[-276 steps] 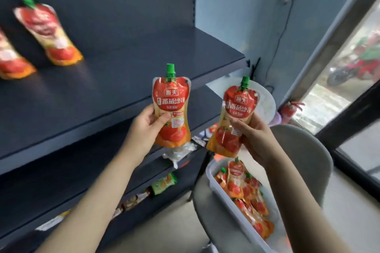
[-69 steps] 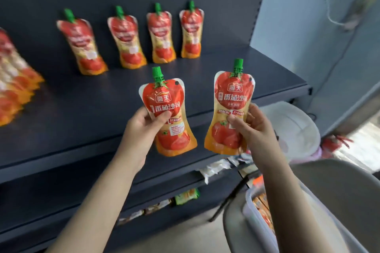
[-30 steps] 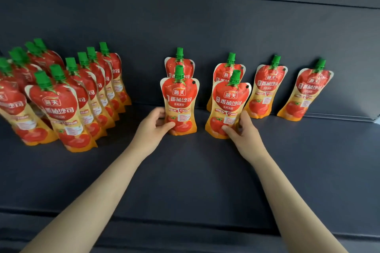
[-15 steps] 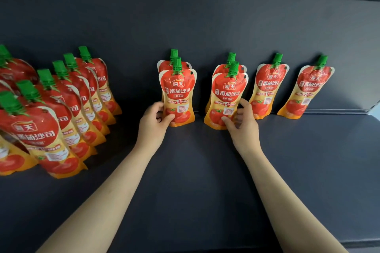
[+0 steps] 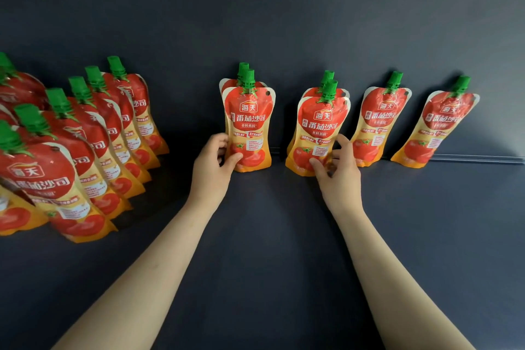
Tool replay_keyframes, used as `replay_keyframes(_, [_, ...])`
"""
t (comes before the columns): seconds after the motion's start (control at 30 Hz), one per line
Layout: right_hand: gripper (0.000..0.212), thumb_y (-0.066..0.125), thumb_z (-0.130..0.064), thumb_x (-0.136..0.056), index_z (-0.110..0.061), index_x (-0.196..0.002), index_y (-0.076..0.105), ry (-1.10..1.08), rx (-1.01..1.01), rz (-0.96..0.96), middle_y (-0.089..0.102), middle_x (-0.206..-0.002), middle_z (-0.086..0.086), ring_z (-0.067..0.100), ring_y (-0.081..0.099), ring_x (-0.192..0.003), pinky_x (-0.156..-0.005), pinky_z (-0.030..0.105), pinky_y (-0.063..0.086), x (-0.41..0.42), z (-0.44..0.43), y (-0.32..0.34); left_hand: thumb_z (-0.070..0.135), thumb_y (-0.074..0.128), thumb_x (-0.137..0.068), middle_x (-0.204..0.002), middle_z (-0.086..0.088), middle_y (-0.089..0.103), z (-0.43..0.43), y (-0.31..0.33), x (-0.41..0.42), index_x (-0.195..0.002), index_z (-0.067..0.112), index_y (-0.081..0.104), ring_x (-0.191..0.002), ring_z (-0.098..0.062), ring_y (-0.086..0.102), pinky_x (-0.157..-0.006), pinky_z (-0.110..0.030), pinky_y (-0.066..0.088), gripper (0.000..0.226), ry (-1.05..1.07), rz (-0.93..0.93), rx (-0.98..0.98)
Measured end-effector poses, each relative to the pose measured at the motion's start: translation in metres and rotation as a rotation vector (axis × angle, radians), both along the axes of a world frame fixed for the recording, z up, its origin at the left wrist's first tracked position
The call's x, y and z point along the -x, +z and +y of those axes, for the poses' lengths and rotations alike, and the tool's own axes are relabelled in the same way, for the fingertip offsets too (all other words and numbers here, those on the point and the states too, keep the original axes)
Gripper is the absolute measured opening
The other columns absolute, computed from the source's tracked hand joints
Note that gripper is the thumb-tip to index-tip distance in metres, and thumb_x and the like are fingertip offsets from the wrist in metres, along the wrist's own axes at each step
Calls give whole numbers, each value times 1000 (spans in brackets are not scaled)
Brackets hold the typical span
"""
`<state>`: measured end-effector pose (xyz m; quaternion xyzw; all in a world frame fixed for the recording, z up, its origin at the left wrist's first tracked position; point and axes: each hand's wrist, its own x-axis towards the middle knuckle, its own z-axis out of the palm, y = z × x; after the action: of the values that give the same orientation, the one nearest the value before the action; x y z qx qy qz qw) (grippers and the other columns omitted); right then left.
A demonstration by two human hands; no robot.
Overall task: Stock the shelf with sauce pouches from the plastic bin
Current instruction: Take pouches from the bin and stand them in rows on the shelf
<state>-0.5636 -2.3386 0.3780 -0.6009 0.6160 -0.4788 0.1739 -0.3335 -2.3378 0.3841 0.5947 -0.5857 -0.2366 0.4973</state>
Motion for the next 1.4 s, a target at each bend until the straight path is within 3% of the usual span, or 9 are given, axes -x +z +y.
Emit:
replay_keyframes(0.13, [61, 67, -23, -90, -23, -141, 34, 25, -4, -16, 52, -109, -8, 10, 54, -96, -78, 24, 46, 2, 1, 0, 16, 64, -93, -120, 9, 54, 3, 1, -1, -129, 12, 51, -112, -7, 53, -81, -7, 41, 39, 3, 1, -18])
replay_keyframes(0.27, [62, 65, -22, -91, -24, -144, 31, 46, -15, -26, 55, -117, -4, 13, 56, -104, -82, 24, 47, 3, 0, -3, 16, 63, -94, -122, 7, 55, 7, 2, -2, -131, 11, 51, -110, -4, 50, -73, -1, 39, 39, 29, -17, -16])
replay_keyframes(0.47, [63, 65, -21, -91, -25, -144, 31, 48, -13, -33, 57, -127, 2, 20, 55, -116, -93, 35, 50, 2, -2, -4, 14, 60, -95, -131, -1, 56, 4, 1, -4, -134, 10, 49, -113, -6, 48, -77, -4, 38, 41, 47, -19, -11])
replay_keyframes(0.63, [65, 64, -22, -92, -27, -145, 28, 31, -41, -22, 57, -126, 3, 20, 57, -114, -91, 37, 51, 1, 2, -3, 15, 61, -94, -134, -4, 56, 1, -4, -6, -133, 11, 47, -123, -19, 54, -100, -32, 46, 42, 36, -22, -18])
replay_keyframes(0.73, [69, 66, -21, -91, -25, -147, 26, 11, -73, -12, 58, -114, -1, 15, 58, -102, -84, 30, 48, -1, 8, 0, 18, 62, -94, -136, -6, 55, 2, -5, -5, -135, 12, 46, -127, -21, 52, -95, -26, 42, 44, 46, -49, -27])
replay_keyframes(0.83, [72, 67, -23, -90, -23, -149, 26, -56, -111, -64, 57, -119, 0, 16, 56, -110, -86, 26, 41, 2, 24, 5, 19, 64, -92, -141, -7, 51, 10, -2, -8, -139, 13, 43, -130, -22, 49, -98, -28, 41, 52, 40, -39, -54])
replay_keyframes(0.97, [61, 67, -25, -90, -20, -144, 38, -166, -128, -45, 54, -136, 4, 21, 50, -125, -93, 26, 38, 7, 69, 15, 19, 66, -91, -144, -6, 48, 42, 2, -20, -142, 15, 42, -133, -22, 45, -107, -37, 40, 56, 10, -55, -66])
replay_keyframes(1.17, [48, 67, -21, -89, -9, -134, 53, -287, -13, 213, 55, -134, 11, 28, 48, -126, -100, 25, 32, 22, 179, 32, 18, 63, -92, -132, -2, 55, 120, 20, -24, -130, 16, 54, -123, -19, 52, -95, -24, 39, 39, -166, -202, 30])
replay_keyframes(1.4, [44, 69, -20, -87, -12, -128, 56, -528, -117, 314, 57, -130, 12, 35, 49, -123, -106, 46, 38, 58, 345, 1, 14, 60, -92, -124, -4, 58, 213, 12, 61, -123, 13, 59, -114, -24, 56, -95, -40, 46, 31, -561, -403, 269])
